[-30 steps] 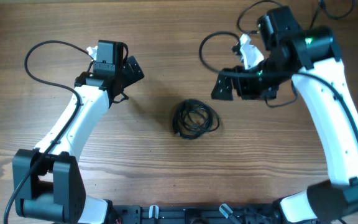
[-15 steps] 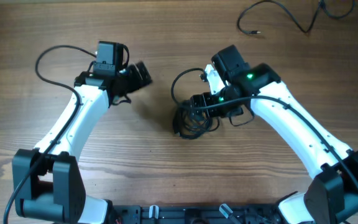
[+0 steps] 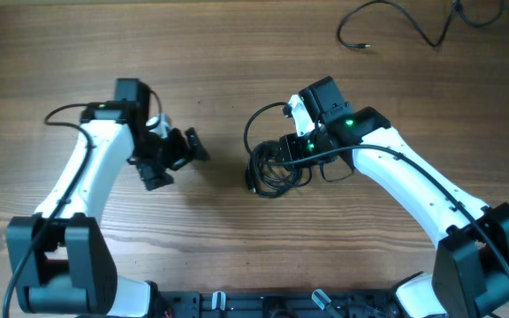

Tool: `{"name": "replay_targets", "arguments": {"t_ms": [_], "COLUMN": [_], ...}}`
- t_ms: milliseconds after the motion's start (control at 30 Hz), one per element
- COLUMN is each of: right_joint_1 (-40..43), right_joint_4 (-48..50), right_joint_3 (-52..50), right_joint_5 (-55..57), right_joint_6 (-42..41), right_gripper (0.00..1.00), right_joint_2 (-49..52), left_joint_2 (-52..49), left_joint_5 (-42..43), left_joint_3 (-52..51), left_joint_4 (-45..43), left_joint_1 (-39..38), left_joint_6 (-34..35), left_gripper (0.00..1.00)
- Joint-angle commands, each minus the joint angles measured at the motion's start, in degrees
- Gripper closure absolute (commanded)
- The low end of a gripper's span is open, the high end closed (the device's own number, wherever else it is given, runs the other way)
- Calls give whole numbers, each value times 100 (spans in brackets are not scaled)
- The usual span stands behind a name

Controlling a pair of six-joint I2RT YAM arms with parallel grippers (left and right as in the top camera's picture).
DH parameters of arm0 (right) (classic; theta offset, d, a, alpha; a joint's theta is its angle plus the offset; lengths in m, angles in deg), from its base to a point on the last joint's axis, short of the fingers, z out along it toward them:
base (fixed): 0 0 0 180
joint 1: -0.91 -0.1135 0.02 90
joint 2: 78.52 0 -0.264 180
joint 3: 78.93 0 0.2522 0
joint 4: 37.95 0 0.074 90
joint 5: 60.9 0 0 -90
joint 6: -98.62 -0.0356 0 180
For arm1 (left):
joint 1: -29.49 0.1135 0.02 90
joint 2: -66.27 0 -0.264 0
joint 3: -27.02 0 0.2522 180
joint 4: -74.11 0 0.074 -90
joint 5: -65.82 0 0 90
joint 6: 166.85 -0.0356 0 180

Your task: Untangle cables

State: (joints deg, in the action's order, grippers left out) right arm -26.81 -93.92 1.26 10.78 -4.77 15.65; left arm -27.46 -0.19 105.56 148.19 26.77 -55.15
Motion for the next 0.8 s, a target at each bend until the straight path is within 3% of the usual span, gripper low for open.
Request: {"name": "replay_targets", "arguments": {"t_ms": [0,67,300,500,600,767], "right_joint_1": [-9,-9,-24,-61,-61,-48], "right_joint_4": [4,-26,-24,87,181,186], "right_joint_3": [-48,-48,-52,-55,-55,160], "right_joint_5": [33,-140,-291,-531,-905,-1287], "right_joint_6": [138,140,461,444,439,219], "right_gripper": [52,52,53,76,95,96], "right_joint_2": [295,468,896,1064,1062,994], "left_joint_2": [105,105,103,103,103,103], "left_joint_5": [-549,-975,-1104,-1104,-1102,-1102], "left_joint_3": [7,7,7,7,7,7], "left_joint_4": [-114,-205,-326,-332,-354,-367], "left_joint_1": [-634,-691,-675,-675,-675,-675], "left_joint_6": [59,584,577,577,579,579], "left_gripper": [0,0,0,0,0,0]}}
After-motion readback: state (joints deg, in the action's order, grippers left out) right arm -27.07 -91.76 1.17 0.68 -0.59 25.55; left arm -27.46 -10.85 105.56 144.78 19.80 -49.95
